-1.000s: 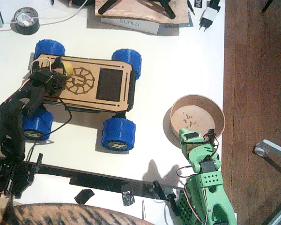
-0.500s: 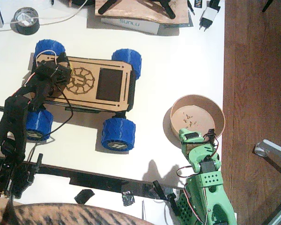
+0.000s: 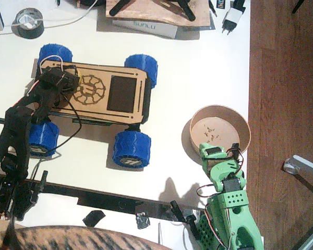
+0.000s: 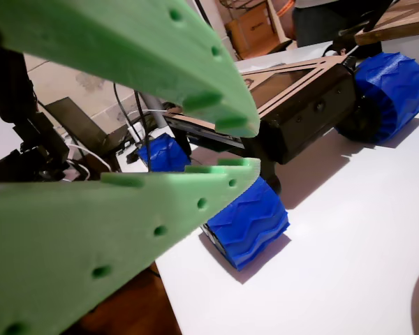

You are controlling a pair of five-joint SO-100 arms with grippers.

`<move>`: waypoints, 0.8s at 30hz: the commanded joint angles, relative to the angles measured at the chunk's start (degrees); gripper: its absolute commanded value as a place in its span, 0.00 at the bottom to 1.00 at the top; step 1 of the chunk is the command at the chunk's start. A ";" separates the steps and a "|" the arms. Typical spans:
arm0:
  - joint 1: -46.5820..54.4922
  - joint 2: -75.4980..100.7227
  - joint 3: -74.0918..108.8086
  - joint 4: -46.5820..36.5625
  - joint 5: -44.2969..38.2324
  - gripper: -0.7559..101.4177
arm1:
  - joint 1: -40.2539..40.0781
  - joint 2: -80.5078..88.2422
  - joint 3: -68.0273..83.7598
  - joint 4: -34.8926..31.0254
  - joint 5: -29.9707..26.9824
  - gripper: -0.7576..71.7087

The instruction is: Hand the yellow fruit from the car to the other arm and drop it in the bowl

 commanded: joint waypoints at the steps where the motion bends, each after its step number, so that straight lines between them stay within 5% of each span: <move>1: 0.18 1.14 -3.08 0.53 -0.09 0.01 | 0.18 0.44 -0.18 0.26 -0.88 0.01; 24: 1.76 6.68 -3.08 3.25 -0.70 0.01 | 0.09 0.44 -0.18 0.26 -0.79 0.01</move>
